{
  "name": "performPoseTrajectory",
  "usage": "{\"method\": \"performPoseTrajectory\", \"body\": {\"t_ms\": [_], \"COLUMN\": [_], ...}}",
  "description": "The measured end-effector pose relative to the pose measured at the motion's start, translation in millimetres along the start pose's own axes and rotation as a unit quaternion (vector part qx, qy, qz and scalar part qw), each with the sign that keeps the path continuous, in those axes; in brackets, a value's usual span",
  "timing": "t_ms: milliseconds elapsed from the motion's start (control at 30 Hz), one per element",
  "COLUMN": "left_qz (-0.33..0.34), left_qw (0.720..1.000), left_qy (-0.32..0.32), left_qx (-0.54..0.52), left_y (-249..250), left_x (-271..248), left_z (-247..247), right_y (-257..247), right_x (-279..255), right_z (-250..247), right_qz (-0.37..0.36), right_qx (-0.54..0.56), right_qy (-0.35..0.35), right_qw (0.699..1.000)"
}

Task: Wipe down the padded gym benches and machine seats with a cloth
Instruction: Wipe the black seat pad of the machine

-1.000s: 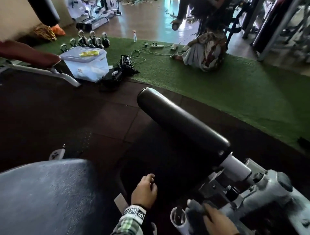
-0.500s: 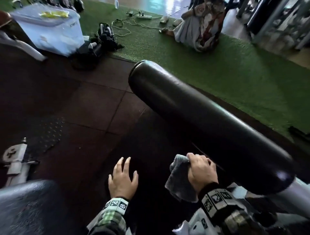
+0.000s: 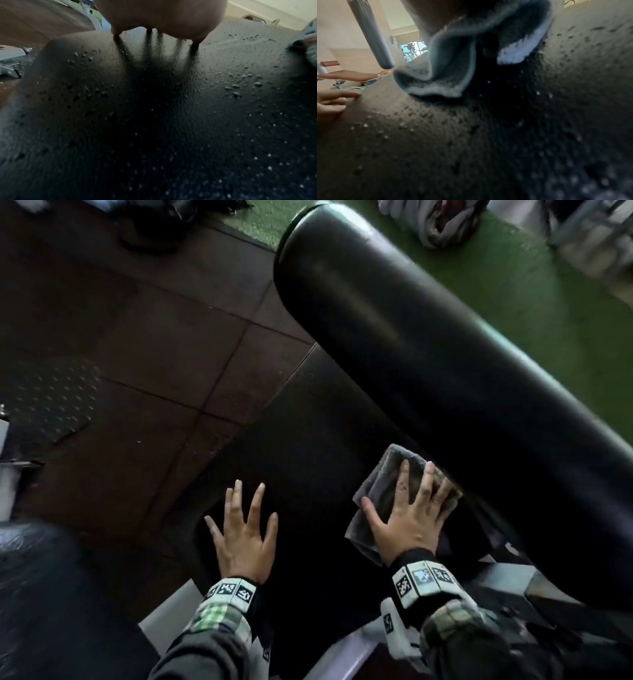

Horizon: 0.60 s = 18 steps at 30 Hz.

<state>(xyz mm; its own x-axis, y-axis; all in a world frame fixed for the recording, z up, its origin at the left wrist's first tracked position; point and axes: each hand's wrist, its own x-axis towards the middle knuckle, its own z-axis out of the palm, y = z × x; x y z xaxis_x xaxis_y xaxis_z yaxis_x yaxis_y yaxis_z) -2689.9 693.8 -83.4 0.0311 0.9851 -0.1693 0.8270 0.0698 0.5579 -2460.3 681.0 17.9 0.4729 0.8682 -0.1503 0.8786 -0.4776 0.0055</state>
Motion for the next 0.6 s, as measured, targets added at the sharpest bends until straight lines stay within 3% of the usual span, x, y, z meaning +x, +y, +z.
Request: {"method": "performPoseTrajectory", "body": {"t_ms": [200, 333, 600], "left_qz": [0.010, 0.004, -0.006], "left_qw": [0.999, 0.998, 0.998], "left_qy": [0.044, 0.061, 0.057], "left_qx": [0.004, 0.016, 0.010], "left_y": [-2.9, -3.1, -0.8], "left_x": [0.1, 0.7, 0.7], "left_z": [17.5, 24.6, 23.0], "right_y": [27.4, 23.2, 15.2], "right_x": [-24.8, -31.9, 32.6], "right_z": [13.3, 21.3, -1.8], "right_qz": [-0.022, -0.032, -0.065], "right_qx": [0.007, 0.001, -0.067], "right_qy": [0.041, 0.028, 0.052], "right_qw": [0.999, 0.999, 0.994]}}
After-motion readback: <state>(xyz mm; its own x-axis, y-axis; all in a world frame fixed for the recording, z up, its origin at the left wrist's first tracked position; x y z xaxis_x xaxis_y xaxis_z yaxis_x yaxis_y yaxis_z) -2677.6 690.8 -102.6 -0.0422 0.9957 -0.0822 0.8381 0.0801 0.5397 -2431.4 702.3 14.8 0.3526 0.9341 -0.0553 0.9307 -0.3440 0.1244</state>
